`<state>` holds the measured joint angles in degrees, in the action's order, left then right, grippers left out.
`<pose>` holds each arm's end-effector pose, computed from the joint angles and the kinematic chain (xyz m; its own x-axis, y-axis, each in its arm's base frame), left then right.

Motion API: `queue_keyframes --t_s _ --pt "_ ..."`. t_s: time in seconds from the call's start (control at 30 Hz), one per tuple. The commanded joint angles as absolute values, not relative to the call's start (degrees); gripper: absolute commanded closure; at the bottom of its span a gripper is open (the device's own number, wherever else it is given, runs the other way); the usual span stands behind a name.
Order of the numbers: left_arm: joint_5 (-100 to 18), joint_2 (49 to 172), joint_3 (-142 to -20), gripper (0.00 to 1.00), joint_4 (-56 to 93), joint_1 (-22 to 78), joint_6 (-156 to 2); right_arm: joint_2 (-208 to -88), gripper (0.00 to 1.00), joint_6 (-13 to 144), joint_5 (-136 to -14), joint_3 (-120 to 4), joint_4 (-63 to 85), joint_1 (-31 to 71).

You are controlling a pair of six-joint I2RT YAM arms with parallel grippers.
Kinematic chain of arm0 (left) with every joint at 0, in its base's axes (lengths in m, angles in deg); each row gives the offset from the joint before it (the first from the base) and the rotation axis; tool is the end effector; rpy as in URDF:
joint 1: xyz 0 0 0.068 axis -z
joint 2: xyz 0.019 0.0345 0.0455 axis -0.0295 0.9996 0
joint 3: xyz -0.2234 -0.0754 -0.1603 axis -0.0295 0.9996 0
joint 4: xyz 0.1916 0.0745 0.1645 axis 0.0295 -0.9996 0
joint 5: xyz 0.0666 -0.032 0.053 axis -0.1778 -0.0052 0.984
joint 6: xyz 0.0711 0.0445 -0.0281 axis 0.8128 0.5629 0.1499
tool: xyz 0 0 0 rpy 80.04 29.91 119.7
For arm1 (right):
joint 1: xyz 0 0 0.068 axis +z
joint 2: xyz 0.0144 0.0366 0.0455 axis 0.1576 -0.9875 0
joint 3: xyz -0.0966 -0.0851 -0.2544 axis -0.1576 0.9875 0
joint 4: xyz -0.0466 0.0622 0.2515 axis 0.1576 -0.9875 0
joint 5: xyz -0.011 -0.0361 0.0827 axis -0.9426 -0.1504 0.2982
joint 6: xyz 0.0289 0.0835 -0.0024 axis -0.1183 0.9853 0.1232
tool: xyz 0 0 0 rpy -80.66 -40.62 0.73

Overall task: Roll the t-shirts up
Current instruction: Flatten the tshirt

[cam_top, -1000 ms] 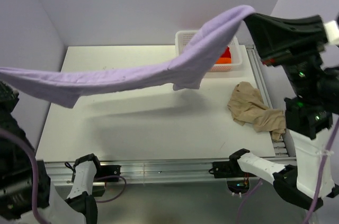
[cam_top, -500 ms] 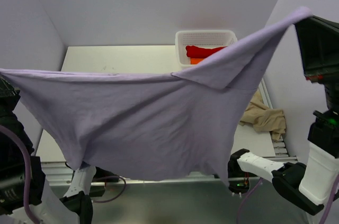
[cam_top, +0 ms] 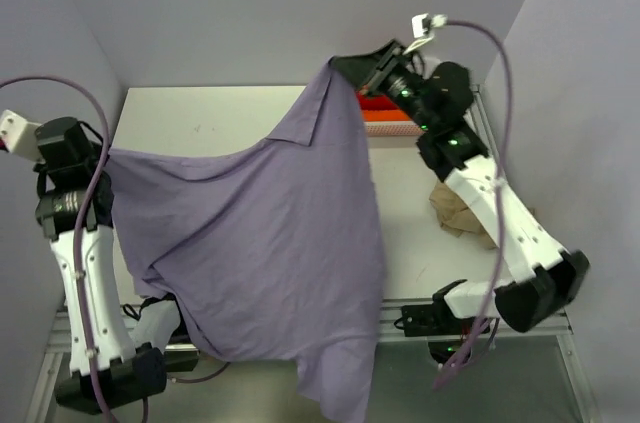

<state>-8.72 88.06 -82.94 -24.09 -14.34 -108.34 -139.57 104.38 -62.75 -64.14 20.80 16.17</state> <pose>0.1813 0.0852 0.4326 0.1955 -0.5935 -0.7807 -0.6665 0.5036 -0.5497 0.2716 0.1574 0.5217 -0.3028 0.6040 -0.7372 -0.6833 0.4017 0.6097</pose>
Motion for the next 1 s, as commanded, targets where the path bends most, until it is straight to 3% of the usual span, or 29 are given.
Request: queue_keyframes --t_s 0.0,0.13,0.33,0.67,0.8,0.97 --pt "-9.0 91.4 -79.3 1.00 -15.0 -15.2 -110.0 -143.7 1.00 107.2 -64.5 -59.6 31.9 16.4" --pt "-12.8 99.6 -75.8 1.00 -9.3 -17.3 -112.0 -154.0 1.00 106.8 -66.8 -58.3 37.8 16.5" --pt "-15.9 115.7 -77.1 1.00 -2.2 -19.8 -115.4 -174.4 1.00 106.6 -66.9 -71.2 37.5 16.4" --pt "-15.4 134.4 -91.0 1.00 1.2 -23.1 -116.7 -209.0 1.00 107.7 -64.1 -116.9 32.9 15.4" --pt "-15.7 135.8 -93.1 0.99 3.5 -23.2 -116.2 -214.4 1.00 110.1 -64.6 -123.6 37.9 14.2" --pt "-12.7 131.5 -92.1 1.00 3.9 -23.1 -115.2 -213.0 1.00 109.6 -64.5 -120.3 42.3 13.9"
